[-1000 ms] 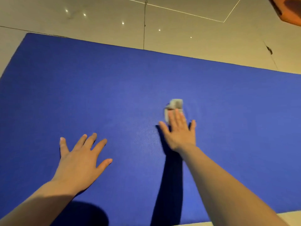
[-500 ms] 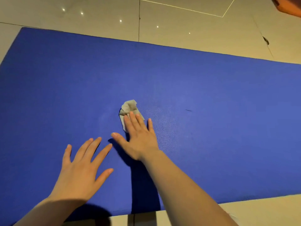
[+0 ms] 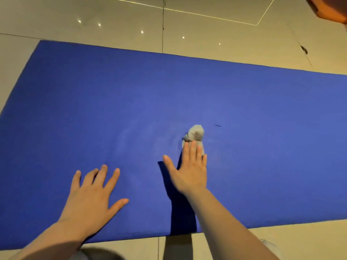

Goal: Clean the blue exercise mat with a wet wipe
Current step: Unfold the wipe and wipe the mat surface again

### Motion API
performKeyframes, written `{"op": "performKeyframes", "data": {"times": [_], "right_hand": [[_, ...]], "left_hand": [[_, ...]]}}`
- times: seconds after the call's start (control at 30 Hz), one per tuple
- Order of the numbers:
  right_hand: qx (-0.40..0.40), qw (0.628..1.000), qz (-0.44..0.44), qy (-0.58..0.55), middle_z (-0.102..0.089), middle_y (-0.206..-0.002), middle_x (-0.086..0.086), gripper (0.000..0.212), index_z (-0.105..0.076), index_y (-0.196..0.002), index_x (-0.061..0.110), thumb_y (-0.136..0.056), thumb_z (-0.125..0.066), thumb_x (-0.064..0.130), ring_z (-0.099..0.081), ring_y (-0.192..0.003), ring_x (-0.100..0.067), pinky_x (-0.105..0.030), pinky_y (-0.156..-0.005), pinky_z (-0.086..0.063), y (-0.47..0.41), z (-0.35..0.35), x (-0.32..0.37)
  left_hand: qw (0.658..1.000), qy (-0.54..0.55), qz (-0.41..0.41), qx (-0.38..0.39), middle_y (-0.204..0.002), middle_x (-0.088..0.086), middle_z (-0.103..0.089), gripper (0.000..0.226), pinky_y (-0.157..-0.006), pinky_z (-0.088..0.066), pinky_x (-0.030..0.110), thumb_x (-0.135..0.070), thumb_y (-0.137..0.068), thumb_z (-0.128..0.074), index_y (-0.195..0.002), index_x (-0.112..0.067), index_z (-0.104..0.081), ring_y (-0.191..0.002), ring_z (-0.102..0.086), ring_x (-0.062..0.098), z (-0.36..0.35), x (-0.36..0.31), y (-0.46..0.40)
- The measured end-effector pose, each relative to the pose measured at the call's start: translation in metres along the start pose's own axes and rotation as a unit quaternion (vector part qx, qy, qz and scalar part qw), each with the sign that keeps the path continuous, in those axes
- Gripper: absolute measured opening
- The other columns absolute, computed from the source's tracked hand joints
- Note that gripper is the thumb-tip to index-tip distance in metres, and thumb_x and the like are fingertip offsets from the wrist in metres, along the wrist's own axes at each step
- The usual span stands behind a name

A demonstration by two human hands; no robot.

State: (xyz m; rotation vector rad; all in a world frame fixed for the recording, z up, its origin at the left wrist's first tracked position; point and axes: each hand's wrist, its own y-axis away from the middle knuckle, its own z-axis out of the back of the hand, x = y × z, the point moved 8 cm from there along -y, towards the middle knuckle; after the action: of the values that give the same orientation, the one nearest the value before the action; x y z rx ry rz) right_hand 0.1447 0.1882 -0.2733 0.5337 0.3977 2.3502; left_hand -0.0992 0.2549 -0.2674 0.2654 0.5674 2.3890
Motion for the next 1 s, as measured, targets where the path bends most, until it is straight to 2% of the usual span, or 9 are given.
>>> {"op": "performKeyframes", "data": {"times": [0.1, 0.2, 0.37, 0.53, 0.63, 0.7, 0.83, 0.9, 1.0], "right_hand": [[0.047, 0.993, 0.112, 0.001, 0.024, -0.16, 0.004, 0.109, 0.014, -0.154, 0.022, -0.066, 0.008, 0.087, 0.029, -0.144, -0.01, -0.036, -0.112, 0.027, 0.02, -0.028, 0.071], [0.033, 0.984, 0.157, 0.072, 0.024, -0.16, 0.012, 0.1, 0.014, -0.154, 0.028, -0.073, 0.007, 0.086, 0.027, -0.143, -0.004, -0.042, -0.114, 0.026, 0.012, -0.028, 0.059], [0.02, 0.994, -0.029, 0.108, 0.028, -0.158, 0.011, 0.079, 0.018, -0.151, 0.039, -0.087, -0.009, 0.076, 0.024, -0.146, -0.007, -0.051, -0.117, 0.016, -0.009, 0.016, -0.072], [-0.014, 0.989, -0.136, 0.063, 0.019, -0.162, -0.004, 0.093, 0.013, -0.155, 0.024, -0.083, -0.006, 0.08, 0.018, -0.149, -0.02, -0.05, -0.119, 0.009, 0.004, 0.023, -0.107], [-0.049, 0.997, -0.007, 0.062, 0.025, -0.159, -0.003, 0.103, 0.018, -0.153, 0.022, -0.072, 0.013, 0.085, 0.021, -0.148, -0.023, -0.043, -0.116, 0.019, 0.017, 0.0, -0.039], [-0.037, 0.994, 0.088, 0.043, 0.022, -0.159, 0.002, 0.093, 0.013, -0.153, 0.023, -0.079, 0.009, 0.081, 0.018, -0.149, -0.023, -0.04, -0.114, 0.022, 0.033, -0.027, 0.014], [-0.025, 0.985, 0.157, 0.064, -0.026, -0.159, 0.0, 0.08, -0.029, -0.153, 0.022, -0.094, -0.012, 0.073, -0.024, -0.147, -0.023, -0.05, -0.112, -0.008, 0.048, -0.051, 0.054], [-0.05, 0.986, 0.144, 0.072, -0.002, -0.163, 0.008, 0.079, -0.006, -0.155, 0.031, -0.09, -0.004, 0.076, -0.005, -0.151, -0.014, -0.05, -0.115, 0.006, 0.038, -0.033, 0.024], [-0.061, 0.996, -0.012, 0.06, 0.03, -0.153, 0.016, 0.087, 0.024, -0.147, 0.037, -0.074, 0.009, 0.084, 0.022, -0.146, -0.006, -0.046, -0.116, 0.02, 0.022, -0.005, -0.067]], "left_hand": [[0.999, -0.03, -0.019, -0.003, -0.109, 0.029, -0.065, 0.097, -0.089, -0.025, 0.067, -0.07, -0.092, -0.006, -0.115, -0.002, -0.07, -0.086, -0.066, 0.046, 0.005, -0.004, -0.006], [0.998, -0.041, -0.042, -0.01, -0.106, 0.029, -0.066, 0.098, -0.089, -0.022, 0.068, -0.07, -0.092, -0.005, -0.114, -0.002, -0.071, -0.084, -0.067, 0.047, 0.004, -0.007, -0.008], [0.997, -0.051, -0.059, -0.015, -0.109, 0.029, -0.066, 0.098, -0.089, -0.022, 0.069, -0.071, -0.092, -0.005, -0.117, -0.003, -0.07, -0.087, -0.067, 0.046, 0.001, -0.009, -0.006], [0.997, -0.038, -0.071, -0.02, -0.109, 0.031, -0.063, 0.1, -0.087, -0.028, 0.069, -0.07, -0.092, -0.002, -0.116, 0.0, -0.069, -0.086, -0.065, 0.048, 0.001, -0.009, -0.008], [0.996, -0.047, -0.075, -0.009, -0.105, 0.034, -0.062, 0.102, -0.085, -0.029, 0.071, -0.07, -0.092, -0.002, -0.113, 0.004, -0.069, -0.079, -0.062, 0.05, 0.0, -0.012, -0.012], [0.996, -0.042, -0.08, -0.004, -0.103, 0.034, -0.062, 0.103, -0.084, -0.028, 0.072, -0.069, -0.092, -0.001, -0.111, 0.006, -0.069, -0.076, -0.062, 0.05, -0.001, -0.013, -0.014], [0.997, -0.032, -0.073, 0.008, -0.103, 0.034, -0.063, 0.102, -0.084, -0.027, 0.073, -0.07, -0.091, -0.003, -0.111, 0.005, -0.069, -0.076, -0.062, 0.05, -0.005, -0.014, -0.015], [0.996, -0.047, -0.068, 0.028, -0.103, 0.034, -0.063, 0.095, -0.085, -0.026, 0.073, -0.07, -0.089, -0.015, -0.112, 0.003, -0.07, -0.077, -0.063, 0.049, -0.009, -0.012, -0.012], [0.993, -0.076, -0.073, 0.055, -0.105, 0.033, -0.064, 0.087, -0.086, -0.027, 0.072, -0.066, -0.076, -0.03, -0.113, 0.002, -0.07, -0.078, -0.064, 0.049, -0.013, -0.011, -0.01]]}}
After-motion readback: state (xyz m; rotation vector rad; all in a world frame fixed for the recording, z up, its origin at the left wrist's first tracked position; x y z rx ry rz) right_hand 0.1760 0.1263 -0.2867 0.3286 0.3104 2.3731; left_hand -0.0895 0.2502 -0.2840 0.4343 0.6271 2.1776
